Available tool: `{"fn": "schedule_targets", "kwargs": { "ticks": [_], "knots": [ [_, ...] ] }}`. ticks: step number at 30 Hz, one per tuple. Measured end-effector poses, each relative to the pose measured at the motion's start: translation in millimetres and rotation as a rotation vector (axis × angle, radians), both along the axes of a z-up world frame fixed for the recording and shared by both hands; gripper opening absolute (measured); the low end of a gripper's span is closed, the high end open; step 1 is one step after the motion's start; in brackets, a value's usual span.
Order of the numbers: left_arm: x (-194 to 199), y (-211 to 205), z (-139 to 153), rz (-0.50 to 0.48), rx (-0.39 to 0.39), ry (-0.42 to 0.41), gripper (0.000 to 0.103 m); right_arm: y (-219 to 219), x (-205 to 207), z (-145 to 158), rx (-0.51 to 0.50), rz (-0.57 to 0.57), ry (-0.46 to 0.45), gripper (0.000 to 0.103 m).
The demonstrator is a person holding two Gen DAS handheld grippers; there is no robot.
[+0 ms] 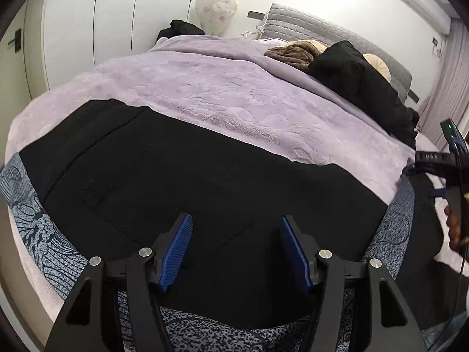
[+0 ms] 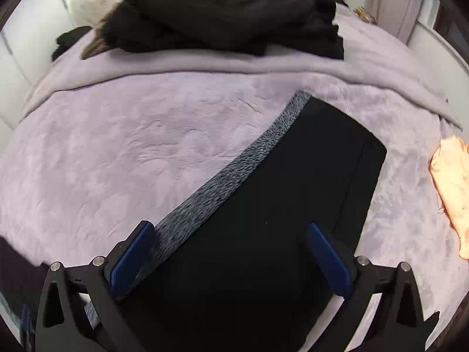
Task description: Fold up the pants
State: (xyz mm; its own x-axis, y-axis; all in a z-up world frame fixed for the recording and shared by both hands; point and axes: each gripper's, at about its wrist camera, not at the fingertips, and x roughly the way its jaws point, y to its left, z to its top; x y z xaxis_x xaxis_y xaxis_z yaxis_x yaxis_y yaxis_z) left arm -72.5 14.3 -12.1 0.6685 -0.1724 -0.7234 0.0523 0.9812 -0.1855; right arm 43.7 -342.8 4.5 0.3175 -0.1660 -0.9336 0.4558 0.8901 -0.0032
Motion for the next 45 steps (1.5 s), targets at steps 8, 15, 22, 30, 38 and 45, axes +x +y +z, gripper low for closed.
{"fn": "schedule_targets", "kwargs": {
  "ticks": [8,15,22,30,38,45],
  "knots": [
    [-5.3,-10.0,-4.8,-0.033,0.044,-0.05,0.083,-2.1,21.4,-35.6,0.012,-0.04,0.131,0.099],
    [-5.7,-10.1,-6.8,-0.036,0.045,-0.064,0.084,-1.6,-36.8,7.6,0.132,-0.047,-0.057,0.024],
    [-9.2,-8.7,-8.4,-0.05,0.043,-0.075,0.084,8.0,-171.2,37.9,0.195,-0.107,-0.315,0.013],
    [-9.1,-16.3,-11.3,-0.064,0.068,-0.091,0.093,-49.5,-238.6,29.1,0.245,-0.178,-0.395,0.07],
    [-10.4,-17.0,-12.9,-0.062,0.071,-0.112,0.093,-93.5,-239.9,-9.6,0.68,-0.288,-0.555,0.1],
    [-11.9,-17.8,-14.8,-0.06,0.079,-0.126,0.093,-99.0,-204.5,-12.5,0.611,-0.341,-0.685,0.097]
  ]
}}
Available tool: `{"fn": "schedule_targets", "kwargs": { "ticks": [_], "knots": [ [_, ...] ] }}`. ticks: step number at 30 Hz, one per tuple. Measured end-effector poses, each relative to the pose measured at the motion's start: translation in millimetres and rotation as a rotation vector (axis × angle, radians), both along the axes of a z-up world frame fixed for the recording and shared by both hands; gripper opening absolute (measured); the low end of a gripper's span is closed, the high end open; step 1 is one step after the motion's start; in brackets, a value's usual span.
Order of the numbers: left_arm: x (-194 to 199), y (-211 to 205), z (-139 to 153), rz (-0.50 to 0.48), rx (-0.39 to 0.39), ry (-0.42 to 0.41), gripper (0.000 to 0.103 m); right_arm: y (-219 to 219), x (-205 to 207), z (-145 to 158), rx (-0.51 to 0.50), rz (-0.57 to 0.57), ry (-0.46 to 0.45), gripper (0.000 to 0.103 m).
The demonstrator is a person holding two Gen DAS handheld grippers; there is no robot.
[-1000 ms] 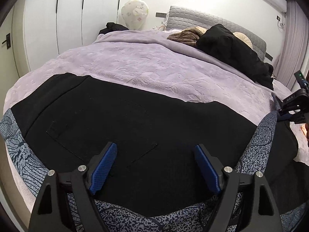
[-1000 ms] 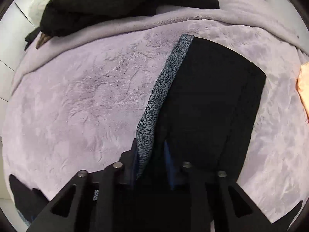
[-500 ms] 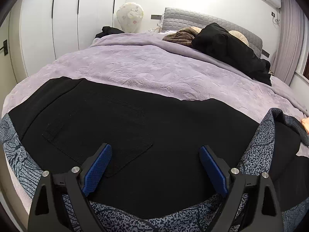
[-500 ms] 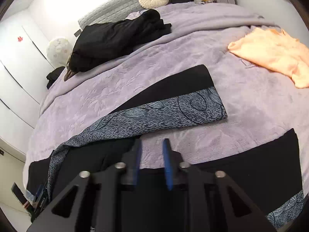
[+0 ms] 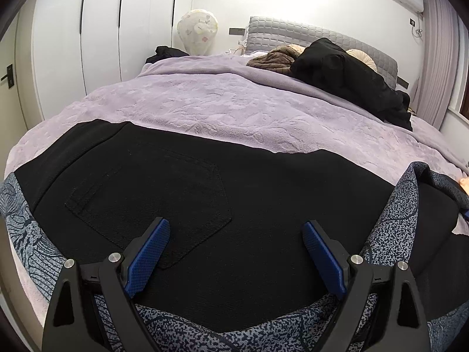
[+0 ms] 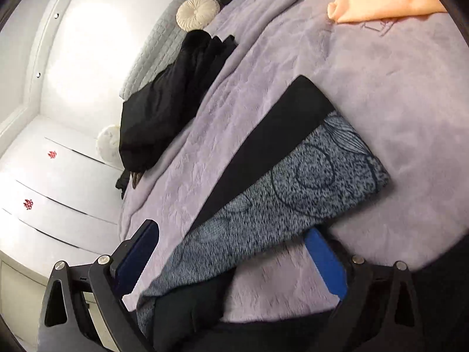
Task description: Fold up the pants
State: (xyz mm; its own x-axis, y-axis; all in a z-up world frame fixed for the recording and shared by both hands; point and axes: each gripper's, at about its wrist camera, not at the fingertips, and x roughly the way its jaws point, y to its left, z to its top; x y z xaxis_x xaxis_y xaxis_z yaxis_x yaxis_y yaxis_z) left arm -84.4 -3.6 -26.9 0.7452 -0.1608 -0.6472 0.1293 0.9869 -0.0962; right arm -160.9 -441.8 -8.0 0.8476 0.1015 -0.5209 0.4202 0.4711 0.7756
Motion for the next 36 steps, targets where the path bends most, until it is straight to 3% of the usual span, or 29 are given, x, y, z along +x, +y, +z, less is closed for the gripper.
{"fn": "schedule_targets", "kwargs": {
  "ticks": [1,4,7,11,14,16,19,21,23,26,28,29,31,33,35,36],
  "knots": [
    [-0.1,0.0,-0.1,0.0,0.0,-0.001,0.093,-1.4,9.8,-2.6,0.004,0.024,-0.015,0.088],
    [-0.5,0.7,-0.6,-0.001,-0.004,-0.009,0.093,-5.7,32.6,-15.7,-0.003,0.102,0.058,0.008],
    [-0.7,0.7,-0.6,-0.003,-0.004,-0.011,0.093,-5.6,16.4,-2.6,-0.014,0.08,0.015,0.008],
    [-0.6,1.1,-0.4,-0.004,-0.007,-0.009,0.093,15.4,-32.3,78.2,-0.307,0.066,-0.073,0.008],
    [0.5,3.5,5.0,-0.034,-0.039,0.028,0.097,25.2,-74.8,130.3,-0.407,0.052,-0.151,0.008],
    [-1.7,10.4,18.4,-0.065,-0.099,0.06,0.097,29.8,-102.9,154.8,-0.445,0.028,-0.177,0.008],
    [-16.9,22.3,43.1,-0.157,-0.253,0.066,0.097,31.3,-151.4,183.2,-0.586,-0.052,-0.182,0.008],
    [-25.5,23.6,52.7,-0.177,-0.274,0.043,0.097,22.3,-170.0,176.2,-0.595,-0.058,-0.141,0.008],
    [-23.2,17.7,49.0,-0.184,-0.25,0.067,0.097,12.7,-170.7,145.9,-0.572,-0.07,-0.041,0.008],
    [-10.5,3.2,26.8,-0.154,-0.184,0.147,0.097,-10.1,-154.9,70.2,-0.392,0.001,0.074,0.013],
    [-11.0,-5.1,19.1,-0.131,-0.136,0.144,0.097,-18.0,-147.7,27.8,-0.291,0.029,0.119,0.015],
    [-13.7,-10.1,19.3,-0.131,-0.101,0.131,0.097,-22.7,-146.1,8.8,-0.215,0.038,0.13,0.026],
    [-17.5,-15.1,18.6,-0.146,-0.065,0.13,0.097,-31.0,-151.1,-10.7,-0.087,0.021,0.068,0.038],
    [-19.6,-16.2,18.5,-0.156,-0.05,0.133,0.097,-32.3,-152.3,-7.8,-0.085,0.013,0.024,0.043],
    [-20.7,-16.0,18.4,-0.15,-0.051,0.135,0.097,-30.2,-146.7,-1.3,-0.09,0.055,-0.011,0.064],
    [-18.2,-15.7,19.3,-0.144,-0.052,0.137,0.097,-26.8,-140.1,1.7,-0.104,0.079,-0.032,0.079]
  ]
}}
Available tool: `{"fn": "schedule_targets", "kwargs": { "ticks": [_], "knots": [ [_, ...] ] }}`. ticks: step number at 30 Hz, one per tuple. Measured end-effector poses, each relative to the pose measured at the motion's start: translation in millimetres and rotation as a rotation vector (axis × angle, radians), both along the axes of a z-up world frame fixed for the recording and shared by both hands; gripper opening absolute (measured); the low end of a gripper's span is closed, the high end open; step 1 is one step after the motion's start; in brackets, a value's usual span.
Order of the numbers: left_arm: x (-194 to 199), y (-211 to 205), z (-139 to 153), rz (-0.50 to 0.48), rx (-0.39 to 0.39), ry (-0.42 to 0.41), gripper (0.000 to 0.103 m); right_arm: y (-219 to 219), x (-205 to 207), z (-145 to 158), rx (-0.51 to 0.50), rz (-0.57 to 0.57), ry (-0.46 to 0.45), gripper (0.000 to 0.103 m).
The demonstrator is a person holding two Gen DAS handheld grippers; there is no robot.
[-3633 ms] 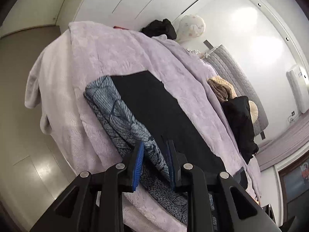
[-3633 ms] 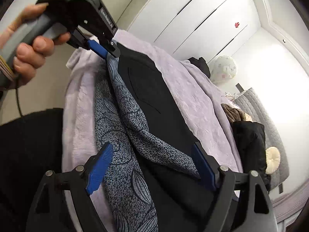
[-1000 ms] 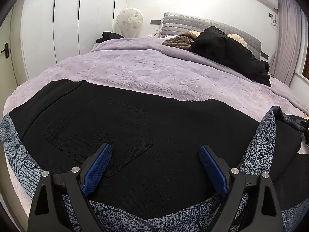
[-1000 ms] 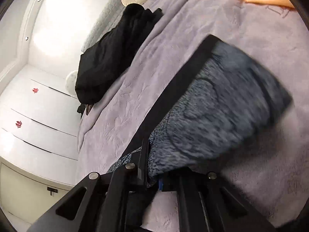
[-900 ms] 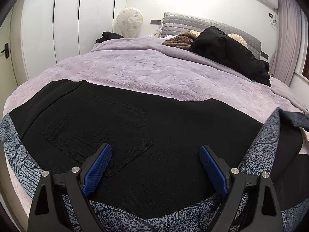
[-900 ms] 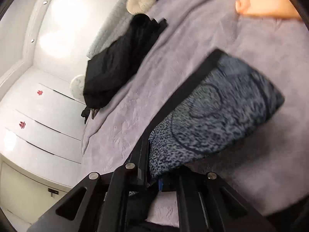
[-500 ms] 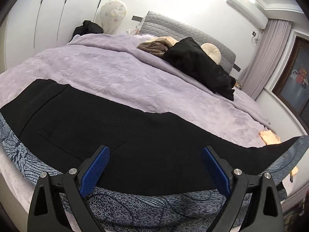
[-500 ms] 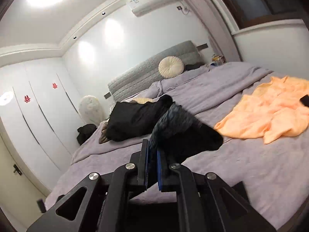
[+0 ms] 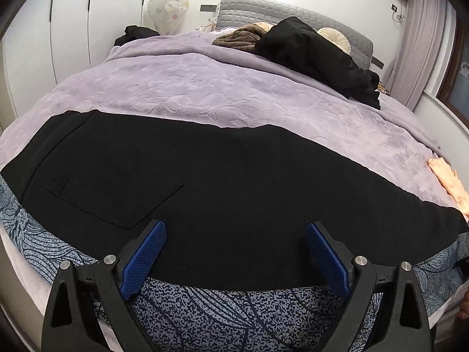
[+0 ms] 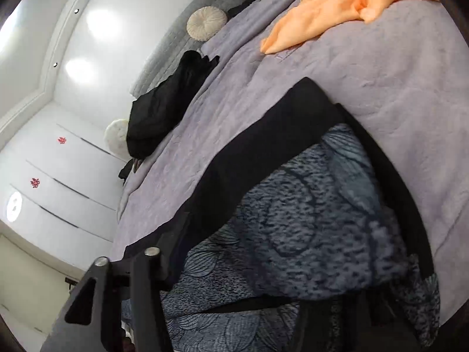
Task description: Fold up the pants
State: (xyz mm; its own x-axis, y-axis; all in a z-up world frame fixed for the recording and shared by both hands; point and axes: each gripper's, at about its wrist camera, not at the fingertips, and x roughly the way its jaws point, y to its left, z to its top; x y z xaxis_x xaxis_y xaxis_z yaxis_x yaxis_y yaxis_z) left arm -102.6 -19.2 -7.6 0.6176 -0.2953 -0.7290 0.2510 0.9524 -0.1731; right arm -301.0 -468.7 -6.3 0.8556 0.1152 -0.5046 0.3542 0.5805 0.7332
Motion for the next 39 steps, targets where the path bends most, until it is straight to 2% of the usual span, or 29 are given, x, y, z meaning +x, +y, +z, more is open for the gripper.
{"fn": "schedule_targets", "kwargs": {
  "ticks": [1,3,6,7,8,9,13,16,19,21,23,25,27,30,32,33,35,37,39],
  "knots": [
    [-0.4,-1.2,0.7,0.005,-0.001,0.003,0.097,2.3,5.3,2.1,-0.023,0.007,0.001,0.086],
    [-1.8,-5.7,2.8,0.0,-0.011,0.01,0.097,3.0,15.1,3.6,-0.078,-0.006,0.033,0.087],
    [-6.4,-14.4,7.9,-0.031,-0.023,0.014,0.097,-8.1,22.0,3.2,-0.021,-0.014,0.017,0.087],
    [-7.0,-17.0,9.2,-0.039,-0.02,0.016,0.097,-12.6,23.6,5.3,0.003,-0.014,0.03,0.081],
    [-8.2,-18.5,10.5,-0.044,-0.017,0.02,0.097,-12.6,24.7,12.4,-0.006,0.004,0.034,0.025],
    [-9.4,-19.5,12.8,-0.049,-0.019,0.026,0.097,-9.4,24.1,24.5,-0.042,0.006,0.054,0.007],
    [-18.1,-17.2,25.4,-0.081,-0.076,0.036,0.097,27.8,-2.1,105.6,-0.253,0.042,-0.086,0.007],
    [-21.5,-20.5,33.6,-0.097,-0.088,0.026,0.097,50.3,-13.9,149.3,-0.306,0.068,-0.179,0.007],
    [-24.2,-25.1,43.1,-0.125,-0.108,0.025,0.097,62.8,-13.6,180.7,-0.36,0.071,-0.213,0.007],
    [-26.4,-27.5,50.8,-0.148,-0.117,0.009,0.097,69.2,-12.4,195.8,-0.433,0.064,-0.191,0.007],
    [-28.3,-29.7,55.7,-0.171,-0.106,-0.009,0.097,77.5,-32.1,198.6,-0.51,0.06,-0.131,0.007],
    [-30.2,-32.4,54.6,-0.191,-0.089,-0.013,0.097,76.2,-33.9,181.7,-0.557,0.05,-0.039,0.007],
    [-29.3,-35.3,47.4,-0.209,-0.082,0.012,0.097,59.9,-28.3,135.8,-0.531,0.038,0.118,0.007],
    [-25.7,-42.9,32.9,-0.217,-0.061,0.073,0.097,21.0,-18.7,40.9,-0.394,0.024,0.338,0.007],
    [-26.6,-49.4,29.7,-0.229,-0.038,0.094,0.097,12.3,-19.1,8.0,-0.353,0.02,0.407,0.007],
    [-29.1,-52.6,31.2,-0.24,-0.018,0.087,0.097,13.3,-20.7,8.5,-0.353,0.02,0.405,0.007],
    [-34.7,-56.7,37.8,-0.257,0.012,0.056,0.097,19.5,-22.6,35.4,-0.451,0.007,0.377,0.007],
    [-36.9,-60.4,42.9,-0.273,0.011,0.045,0.097,30.6,-25.2,71.9,-0.549,0.009,0.307,0.008],
    [-36.5,-65.0,44.2,-0.286,-0.007,0.054,0.097,38.6,-24.6,89.2,-0.648,0.005,0.279,0.008]
  ]
}}
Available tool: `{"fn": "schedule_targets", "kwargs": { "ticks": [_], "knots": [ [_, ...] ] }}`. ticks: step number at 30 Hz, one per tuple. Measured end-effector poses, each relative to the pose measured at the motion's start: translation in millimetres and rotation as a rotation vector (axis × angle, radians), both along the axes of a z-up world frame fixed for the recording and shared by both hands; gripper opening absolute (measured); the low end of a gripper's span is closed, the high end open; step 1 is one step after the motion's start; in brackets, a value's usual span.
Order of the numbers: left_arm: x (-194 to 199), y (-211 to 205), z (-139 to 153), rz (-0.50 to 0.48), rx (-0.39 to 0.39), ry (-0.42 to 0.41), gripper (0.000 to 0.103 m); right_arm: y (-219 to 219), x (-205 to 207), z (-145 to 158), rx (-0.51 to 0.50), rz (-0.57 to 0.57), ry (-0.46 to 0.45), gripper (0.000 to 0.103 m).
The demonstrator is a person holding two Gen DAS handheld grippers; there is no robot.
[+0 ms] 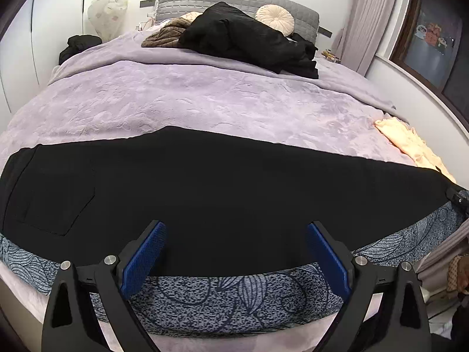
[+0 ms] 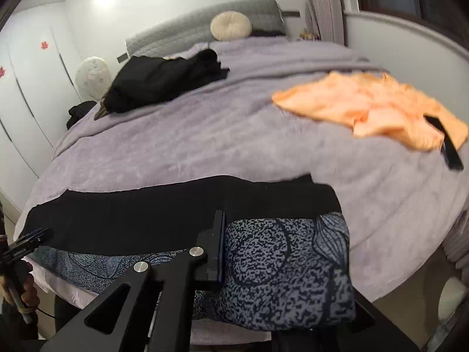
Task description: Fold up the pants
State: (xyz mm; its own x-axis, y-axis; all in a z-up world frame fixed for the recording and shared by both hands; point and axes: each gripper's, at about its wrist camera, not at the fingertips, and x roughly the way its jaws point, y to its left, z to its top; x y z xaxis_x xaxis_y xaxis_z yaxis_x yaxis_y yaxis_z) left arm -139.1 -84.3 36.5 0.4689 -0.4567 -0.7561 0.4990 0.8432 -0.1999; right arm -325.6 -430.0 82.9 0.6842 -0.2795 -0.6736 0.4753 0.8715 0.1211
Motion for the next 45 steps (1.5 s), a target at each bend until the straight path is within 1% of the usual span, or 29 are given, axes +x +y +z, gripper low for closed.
{"fn": "schedule_targets", "kwargs": {
  "ticks": [1,3,4,5,6,7,8,10,11,12,13,15,16,18,20,22,24,26,28,29,31,33,35,36,39,41,43,44,45],
  "knots": [
    [0.2,-3.6,-1.5,-0.01,-0.01,0.013,0.097,1.1,2.3,-3.6,-0.043,0.009,0.008,0.009],
    [-2.2,-14.2,-8.6,-0.035,-0.015,0.043,0.097,-5.8,14.2,-32.5,-0.051,-0.002,0.074,0.012],
    [-3.7,-20.8,-13.4,-0.046,0.003,0.059,0.097,-14.8,19.3,-55.9,-0.029,-0.015,0.133,0.017],
    [-5.2,-28.5,-19.3,-0.059,0.038,0.075,0.097,-26.7,21.3,-84.0,0.013,-0.026,0.209,0.032],
    [-9.1,-36.1,-24.8,-0.065,0.1,0.061,0.097,-38.0,16.3,-103.6,0.079,-0.024,0.231,0.037],
    [-14.5,-41.0,-26.7,-0.074,0.145,0.029,0.097,-49.0,6.0,-104.3,0.149,-0.032,0.175,0.037],
    [-19.7,-44.4,-27.6,-0.085,0.178,0.002,0.097,-52.1,-20.6,-113.2,0.188,-0.044,0.144,0.042],
    [-25.1,-45.4,-28.2,-0.097,0.191,-0.01,0.097,-69.5,-38.6,-97.8,0.212,-0.106,0.103,0.054],
    [-24.8,-44.6,-28.0,-0.092,0.186,-0.006,0.097,-78.7,-48.9,-88.7,0.169,-0.189,0.107,0.074],
    [-23.8,-44.6,-27.2,-0.082,0.178,0.002,0.097,-87.1,-59.9,-76.4,0.107,-0.278,0.108,0.083],
    [-23.0,-45.0,-26.2,-0.074,0.166,0.012,0.097,-92.1,-70.0,-66.8,0.053,-0.333,0.086,0.086],
    [-21.9,-50.3,-23.4,-0.071,0.141,0.037,0.097,-90.6,-77.8,-49.4,0.01,-0.333,0.025,0.086],
    [-22.9,-56.5,-21.5,-0.082,0.131,0.044,0.097,-84.8,-75.0,-43.5,0.024,-0.308,-0.008,0.086],
    [-29.1,-73.3,-15.6,-0.125,0.124,0.036,0.097,-59.7,-54.8,-37.0,0.038,-0.169,-0.05,0.086],
    [-35.9,-91.1,-12.8,-0.182,0.122,0.036,0.097,-28.7,-15.2,-40.2,0.068,0.006,-0.053,0.086],
    [-39.2,-106.2,-15.5,-0.197,0.157,0.031,0.097,-1.6,17.8,-54.1,0.085,0.132,-0.037,0.086],
    [-38.9,-114.6,-26.1,-0.18,0.226,0.028,0.097,25.4,44.1,-67.2,0.053,0.22,0.004,0.086],
    [-36.8,-109.7,-31.8,-0.165,0.233,0.03,0.097,19.9,62.4,-97.3,0.007,0.22,0.096,0.086],
    [-38.1,-98.8,-30.6,-0.153,0.228,0.015,0.097,2.4,58.7,-119.1,-0.039,0.151,0.188,0.086],
    [-39.2,-94.3,-29.3,-0.148,0.232,0.002,0.097,-12.2,50.7,-124.0,-0.052,0.126,0.19,0.086],
    [-41.8,-84.9,-26.5,-0.139,0.234,-0.014,0.097,-29.9,26.7,-116.4,-0.081,0.063,0.182,0.086],
    [-43.9,-80.7,-23.3,-0.131,0.243,-0.027,0.097,-35.6,11.4,-103.5,-0.06,0.063,0.191,0.086],
    [-46.4,-87.1,-20.2,-0.131,0.264,-0.044,0.097,-21.7,2.7,-87.6,-0.108,0.019,0.232,0.09],
    [-47.0,-94.1,-19.1,-0.147,0.262,-0.048,0.097,-11.1,1.9,-81.0,-0.107,0.04,0.223,0.09],
    [-52.0,-122.4,-10.6,-0.222,0.245,-0.08,0.097,23.1,16.6,-73.4,-0.049,0.141,0.177,0.091],
    [-51.3,-140.2,-8.6,-0.238,0.266,-0.122,0.097,40.9,35.5,-75.3,-0.052,0.191,0.156,0.092],
    [-37.3,-156.0,-17.5,-0.209,0.334,-0.118,0.097,48.3,56.6,-80.6,-0.098,0.182,0.178,0.093],
    [-27.2,-160.8,-24.6,-0.185,0.369,-0.098,0.097,47.8,67.1,-83.4,-0.106,0.169,0.189,0.093],
    [-16.6,-161.2,-30.9,-0.165,0.383,-0.076,0.101,44.9,76.9,-87.8,-0.089,0.162,0.198,0.093]
  ]
}}
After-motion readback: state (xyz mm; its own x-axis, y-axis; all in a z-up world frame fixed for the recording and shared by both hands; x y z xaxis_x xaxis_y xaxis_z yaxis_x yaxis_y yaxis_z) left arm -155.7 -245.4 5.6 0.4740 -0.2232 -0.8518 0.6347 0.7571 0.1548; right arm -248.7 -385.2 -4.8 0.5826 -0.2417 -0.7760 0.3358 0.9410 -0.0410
